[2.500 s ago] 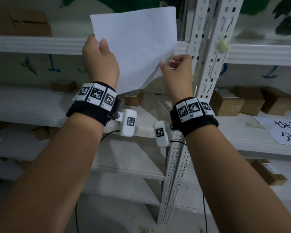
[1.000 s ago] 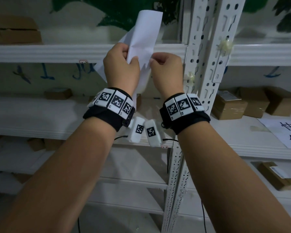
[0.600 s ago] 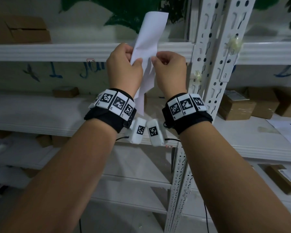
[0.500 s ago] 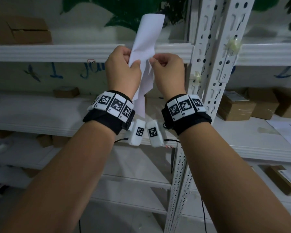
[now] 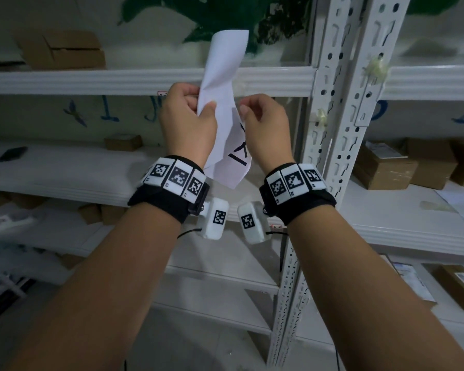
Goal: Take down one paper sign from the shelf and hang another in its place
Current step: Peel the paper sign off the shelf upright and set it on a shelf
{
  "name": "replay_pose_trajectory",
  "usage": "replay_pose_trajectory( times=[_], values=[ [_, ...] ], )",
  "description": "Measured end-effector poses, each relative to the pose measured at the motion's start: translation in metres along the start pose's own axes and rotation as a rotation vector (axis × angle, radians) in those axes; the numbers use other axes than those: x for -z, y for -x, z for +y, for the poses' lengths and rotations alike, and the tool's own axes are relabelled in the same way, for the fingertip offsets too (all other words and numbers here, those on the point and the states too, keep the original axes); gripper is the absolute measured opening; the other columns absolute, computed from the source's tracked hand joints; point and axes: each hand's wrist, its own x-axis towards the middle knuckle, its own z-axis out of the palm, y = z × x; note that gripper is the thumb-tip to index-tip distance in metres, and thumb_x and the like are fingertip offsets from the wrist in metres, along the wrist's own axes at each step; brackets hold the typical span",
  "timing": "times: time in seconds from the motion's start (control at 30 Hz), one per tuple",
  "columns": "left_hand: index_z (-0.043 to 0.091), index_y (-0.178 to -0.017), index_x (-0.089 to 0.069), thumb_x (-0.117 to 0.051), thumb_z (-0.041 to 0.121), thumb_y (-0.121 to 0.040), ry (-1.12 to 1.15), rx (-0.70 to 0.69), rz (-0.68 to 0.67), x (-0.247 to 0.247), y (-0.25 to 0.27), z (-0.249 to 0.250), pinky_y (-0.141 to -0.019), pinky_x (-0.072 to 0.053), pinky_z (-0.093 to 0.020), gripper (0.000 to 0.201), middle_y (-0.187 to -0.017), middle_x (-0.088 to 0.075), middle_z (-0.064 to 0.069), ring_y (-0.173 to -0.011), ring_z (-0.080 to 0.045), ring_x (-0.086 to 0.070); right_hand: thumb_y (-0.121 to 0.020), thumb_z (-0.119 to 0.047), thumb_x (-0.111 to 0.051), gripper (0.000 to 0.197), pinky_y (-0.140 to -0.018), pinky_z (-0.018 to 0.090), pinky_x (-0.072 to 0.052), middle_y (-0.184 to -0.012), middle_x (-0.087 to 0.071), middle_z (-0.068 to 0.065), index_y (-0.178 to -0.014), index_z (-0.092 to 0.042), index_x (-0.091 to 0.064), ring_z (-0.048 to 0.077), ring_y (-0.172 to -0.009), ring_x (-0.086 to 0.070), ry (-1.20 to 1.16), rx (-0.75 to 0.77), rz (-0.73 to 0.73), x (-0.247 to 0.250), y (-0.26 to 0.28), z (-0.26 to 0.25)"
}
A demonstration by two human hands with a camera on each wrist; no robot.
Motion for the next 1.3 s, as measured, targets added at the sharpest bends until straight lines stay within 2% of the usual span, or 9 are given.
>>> replay_pose_trajectory(
  times=[0.23, 0.37, 0.43, 0.53, 0.77, 0.87, 1.03, 1.17, 1.3],
  values=[
    [0.016, -0.11, -0.065, -0.078, 0.012, -0.092, 0.136, 0.11, 0.077, 0.03, 0.009, -0.011, -0.075, -0.06, -0.021, 0.023, -0.09, -0.074, 0.011, -0.082, -0.005, -0.075, -0.11, -0.021, -0.058, 0.024, -0.087, 0.028, -0.049, -0.118, -0.068, -0.001, -0.131, -0.013, -0.065, 0.016, -0.105, -0.066, 0.067, -0.177, -0.112, 0.006, 0.024, 0.006],
    [0.0, -0.12, -0.06, -0.075, 0.001, -0.095, 0.497, 0.228, 0.172, 0.051, 0.014, -0.021, -0.08, -0.062, -0.025, 0.029, -0.1, -0.08, 0.0, -0.088, -0.008, -0.079, -0.107, -0.05, -0.06, 0.073, -0.104, 0.038, -0.049, -0.154, -0.052, 0.013, -0.159, -0.004, -0.037, 0.03, -0.136, -0.056, -0.012, -0.474, -0.249, -0.006, 0.044, 0.013],
    [-0.007, -0.126, -0.06, -0.076, 0.003, -0.096, 0.644, 0.306, 0.174, 0.06, 0.016, -0.026, -0.083, -0.063, -0.032, 0.035, -0.104, -0.082, -0.007, -0.093, -0.014, -0.079, -0.103, -0.06, -0.061, 0.084, -0.088, 0.036, -0.052, -0.147, -0.056, 0.01, -0.158, -0.003, -0.035, 0.027, -0.122, -0.059, -0.128, -0.577, -0.26, -0.01, 0.056, 0.016],
    [-0.002, -0.13, -0.066, -0.075, 0.012, -0.099, 0.767, 0.414, 0.133, 0.071, 0.021, -0.029, -0.083, -0.065, -0.039, 0.035, -0.117, -0.08, -0.015, -0.099, -0.024, -0.078, -0.102, -0.047, -0.071, 0.046, -0.075, 0.029, -0.055, -0.112, -0.072, -0.005, -0.13, -0.012, -0.063, 0.013, -0.094, -0.069, -0.369, -0.533, -0.133, -0.011, 0.07, 0.014],
    [0.008, -0.131, -0.07, -0.054, 0.037, -0.111, 1.11, 0.659, -0.027, 0.093, 0.045, -0.031, -0.089, -0.065, -0.048, 0.039, -0.126, -0.076, -0.014, -0.103, -0.029, -0.078, -0.095, -0.025, -0.08, 0.006, -0.083, 0.059, -0.069, -0.1, -0.083, 0.005, -0.098, -0.02, -0.077, 0.028, -0.094, -0.081, -0.434, -0.342, 0.051, -0.011, 0.087, 0.002],
    [0.016, -0.15, -0.06, -0.036, 0.053, -0.111, 1.273, 0.618, -0.132, 0.1, 0.063, -0.025, -0.114, -0.047, -0.067, 0.058, -0.145, -0.067, -0.015, -0.132, -0.042, -0.065, -0.097, -0.022, -0.078, 0.005, -0.076, 0.049, -0.07, -0.095, -0.081, 0.006, -0.095, -0.018, -0.075, 0.025, -0.086, -0.078, -0.424, -0.347, 0.104, -0.014, 0.096, 0.001],
    [0.03, -0.157, -0.05, -0.021, 0.095, -0.087, 1.374, 0.636, -0.073, 0.115, 0.088, -0.036, -0.109, -0.045, -0.076, 0.1, -0.152, -0.062, -0.012, -0.138, -0.044, -0.059, -0.099, -0.022, -0.075, 0.011, -0.061, 0.034, -0.064, -0.097, -0.078, 0.007, -0.102, -0.011, -0.075, 0.023, -0.085, -0.075, -0.426, -0.43, 0.203, -0.024, 0.115, 0.007],
    [0.014, -0.145, -0.059, -0.068, 0.027, -0.105, 0.999, 0.725, 0.052, 0.115, 0.099, -0.052, -0.092, -0.063, -0.059, 0.043, -0.137, -0.072, -0.015, -0.125, -0.04, -0.069, -0.098, -0.022, -0.077, 0.018, -0.065, 0.037, -0.067, -0.104, -0.078, 0.01, -0.108, -0.008, -0.074, 0.03, -0.093, -0.077, -0.458, -0.517, 0.23, -0.038, 0.126, 0.015],
    [0.006, -0.138, -0.057, -0.053, -0.017, -0.098, 0.828, 0.791, 0.16, 0.117, 0.096, -0.08, -0.089, -0.067, -0.046, 0.046, -0.131, -0.071, -0.016, -0.114, -0.035, -0.074, -0.099, -0.028, -0.075, 0.022, -0.064, 0.036, -0.066, -0.106, -0.08, 0.009, -0.112, -0.01, -0.075, 0.03, -0.096, -0.079, -0.465, -0.538, 0.182, -0.057, 0.137, 0.028]
  ],
)
